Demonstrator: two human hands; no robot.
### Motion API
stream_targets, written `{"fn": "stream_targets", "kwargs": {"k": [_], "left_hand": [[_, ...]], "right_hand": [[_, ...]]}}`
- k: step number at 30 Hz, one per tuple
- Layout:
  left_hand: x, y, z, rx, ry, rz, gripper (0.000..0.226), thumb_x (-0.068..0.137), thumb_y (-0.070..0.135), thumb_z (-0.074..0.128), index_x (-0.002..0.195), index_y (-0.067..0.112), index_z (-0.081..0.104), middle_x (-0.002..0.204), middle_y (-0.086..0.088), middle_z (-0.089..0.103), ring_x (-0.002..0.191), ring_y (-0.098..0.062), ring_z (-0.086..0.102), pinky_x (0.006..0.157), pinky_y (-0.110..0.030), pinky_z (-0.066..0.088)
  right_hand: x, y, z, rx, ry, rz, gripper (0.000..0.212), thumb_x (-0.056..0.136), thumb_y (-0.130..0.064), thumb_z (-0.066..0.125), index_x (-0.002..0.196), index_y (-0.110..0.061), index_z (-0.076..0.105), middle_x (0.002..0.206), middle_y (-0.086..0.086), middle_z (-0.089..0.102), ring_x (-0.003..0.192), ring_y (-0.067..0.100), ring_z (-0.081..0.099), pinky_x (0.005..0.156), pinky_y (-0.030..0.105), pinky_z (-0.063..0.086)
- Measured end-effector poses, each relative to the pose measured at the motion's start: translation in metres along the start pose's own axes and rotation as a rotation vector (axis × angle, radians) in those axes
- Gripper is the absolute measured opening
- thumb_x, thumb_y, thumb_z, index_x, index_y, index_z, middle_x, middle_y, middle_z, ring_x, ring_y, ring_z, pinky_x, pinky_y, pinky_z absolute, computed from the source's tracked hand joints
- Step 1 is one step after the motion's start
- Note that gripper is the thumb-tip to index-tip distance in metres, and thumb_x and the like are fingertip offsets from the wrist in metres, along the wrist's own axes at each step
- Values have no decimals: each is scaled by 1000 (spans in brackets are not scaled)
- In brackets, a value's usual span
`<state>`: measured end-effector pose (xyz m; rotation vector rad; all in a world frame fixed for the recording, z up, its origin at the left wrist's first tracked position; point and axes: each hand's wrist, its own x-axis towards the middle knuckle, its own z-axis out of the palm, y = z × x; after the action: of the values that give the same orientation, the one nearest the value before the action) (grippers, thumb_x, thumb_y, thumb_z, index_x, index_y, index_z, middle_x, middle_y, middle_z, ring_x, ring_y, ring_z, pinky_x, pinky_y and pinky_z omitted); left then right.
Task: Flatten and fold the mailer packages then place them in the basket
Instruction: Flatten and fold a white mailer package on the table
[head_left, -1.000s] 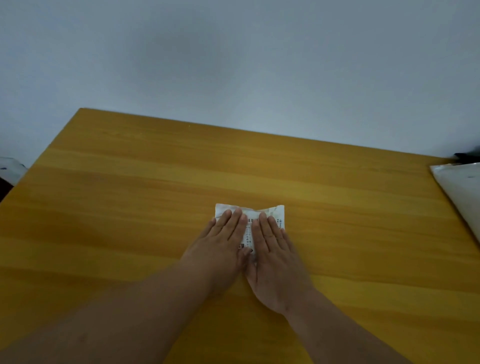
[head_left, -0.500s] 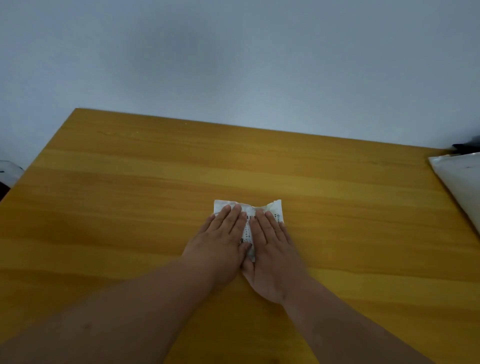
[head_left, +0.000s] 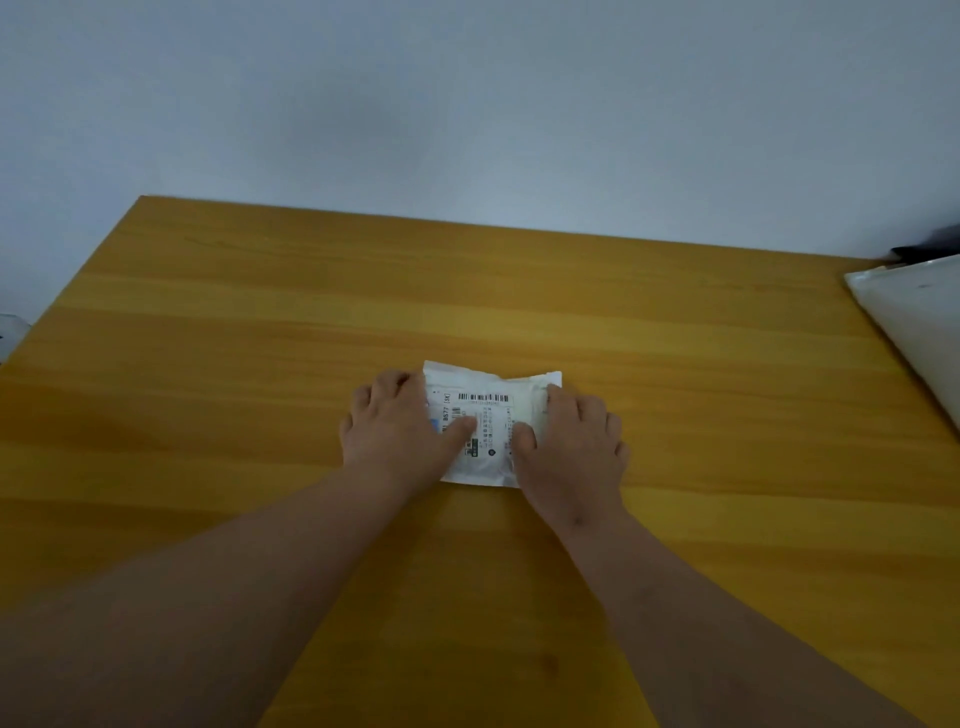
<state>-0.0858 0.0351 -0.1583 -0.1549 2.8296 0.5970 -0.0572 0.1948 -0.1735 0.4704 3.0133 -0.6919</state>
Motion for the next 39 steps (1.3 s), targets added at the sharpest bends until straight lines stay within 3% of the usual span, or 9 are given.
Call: {"fn": "stream_targets", "kwargs": {"k": [6,11,13,16,24,27,31,34,39], "left_hand": [[-4,0,-2,-656,-18,-80,72,84,21,75,142,20,34,107,1,61,97,-25,65,87,-47,55],[-25,-4,-11,-1042,-107,-192,49,82,1,73,126,11,55,104,-9,70,86,-26,71,74,-45,60],[-37,-9,-13,-1124,-136,-192,39,82,-2,72,118,8,59,101,-11,72,84,-27,72,72,-45,60],[-56,-20,-13,-1146,-155,-121,34,84,-4,69,114,8,60,102,-14,72,86,-31,73,70,-47,60],[-155,-64,-10,-1043,-83,99,33,82,-2,72,113,5,62,98,-14,73,84,-29,73,73,-48,61],[-207,-87,-7,-1004,-69,77,30,82,-4,72,108,6,62,92,-12,73,76,-25,73,61,-38,60],[-253,-112,-7,-950,-130,25,33,78,0,77,107,2,63,93,-16,74,85,-33,72,81,-53,58],[-277,-129,3,-823,-257,-34,27,79,5,78,102,0,63,88,-13,75,81,-27,71,72,-40,59],[-292,-158,34,-633,-462,-142,27,81,8,76,103,-2,63,95,-18,74,83,-30,72,69,-38,60]], "right_hand": [[-4,-7,-3,394,30,51,66,84,-19,58,145,-16,34,134,8,43,118,27,47,100,48,43],[-18,-8,-10,832,-33,284,84,70,-24,61,147,-16,31,129,9,54,111,27,59,95,48,52],[-25,-4,-12,1003,-149,347,54,75,-23,69,125,-9,55,115,11,68,96,30,69,86,50,57],[-46,-1,-14,1016,-239,245,14,86,-21,70,97,-12,68,95,10,75,85,30,73,81,50,59],[-137,4,1,840,-66,-15,37,70,-43,65,100,-22,63,106,4,71,97,30,68,89,52,54],[-200,1,-4,801,-87,-32,14,85,-32,66,94,-22,62,107,6,70,98,29,68,90,50,54],[-263,5,-16,837,-250,25,8,84,-16,63,91,-15,60,95,8,68,84,27,66,79,41,54],[-291,16,-14,798,-352,112,16,70,-13,55,85,-17,51,86,12,48,80,25,47,72,39,37],[-315,42,15,718,-553,218,17,90,1,52,104,-2,61,105,20,69,93,33,69,82,43,58]]}}
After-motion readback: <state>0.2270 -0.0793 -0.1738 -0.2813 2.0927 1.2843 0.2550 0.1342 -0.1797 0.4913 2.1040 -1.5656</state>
